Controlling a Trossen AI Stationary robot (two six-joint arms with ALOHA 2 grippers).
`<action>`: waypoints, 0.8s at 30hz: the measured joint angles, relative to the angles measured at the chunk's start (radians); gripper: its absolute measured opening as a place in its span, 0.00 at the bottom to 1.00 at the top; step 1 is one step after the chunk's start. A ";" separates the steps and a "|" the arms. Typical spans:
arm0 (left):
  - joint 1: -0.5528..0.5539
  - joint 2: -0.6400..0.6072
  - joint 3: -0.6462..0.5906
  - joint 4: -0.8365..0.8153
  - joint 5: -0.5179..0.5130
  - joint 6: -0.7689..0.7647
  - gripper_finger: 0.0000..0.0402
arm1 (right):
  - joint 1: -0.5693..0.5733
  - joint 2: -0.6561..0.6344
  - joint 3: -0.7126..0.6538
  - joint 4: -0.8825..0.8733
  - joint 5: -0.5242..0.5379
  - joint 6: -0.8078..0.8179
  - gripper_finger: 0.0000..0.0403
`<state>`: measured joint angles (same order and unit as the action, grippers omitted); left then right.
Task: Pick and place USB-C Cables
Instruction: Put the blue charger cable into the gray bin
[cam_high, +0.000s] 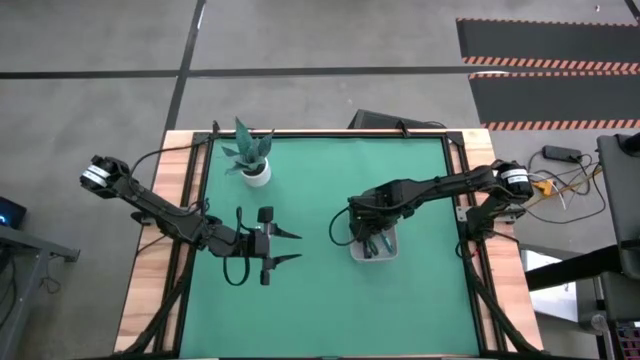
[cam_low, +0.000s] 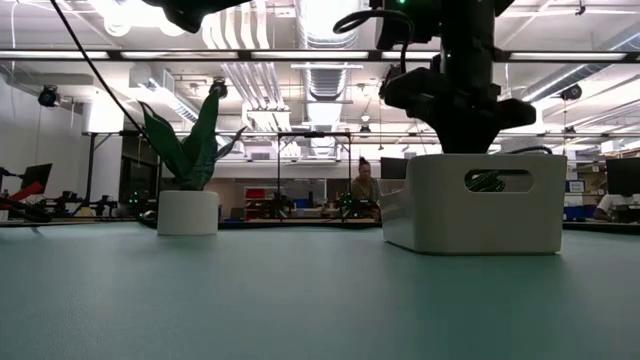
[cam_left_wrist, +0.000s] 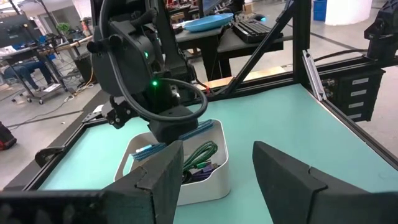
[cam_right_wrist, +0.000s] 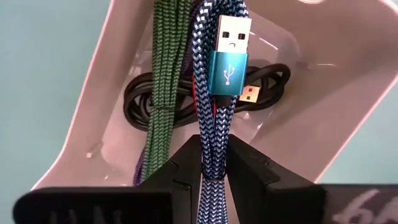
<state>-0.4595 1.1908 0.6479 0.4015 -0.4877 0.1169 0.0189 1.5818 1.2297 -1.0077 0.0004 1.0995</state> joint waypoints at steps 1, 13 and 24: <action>0.000 0.000 0.000 0.000 0.000 0.000 0.45 | 0.000 0.000 -0.003 0.001 0.003 -0.001 0.15; 0.000 0.000 0.000 0.000 0.000 0.000 0.45 | 0.000 0.000 -0.028 0.067 0.028 -0.004 0.15; 0.000 0.000 0.000 0.000 0.000 0.000 0.45 | 0.000 0.000 -0.091 0.159 0.027 -0.011 0.15</action>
<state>-0.4595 1.1908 0.6476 0.4017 -0.4875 0.1169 0.0189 1.5818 1.1391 -0.8484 0.0277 1.0882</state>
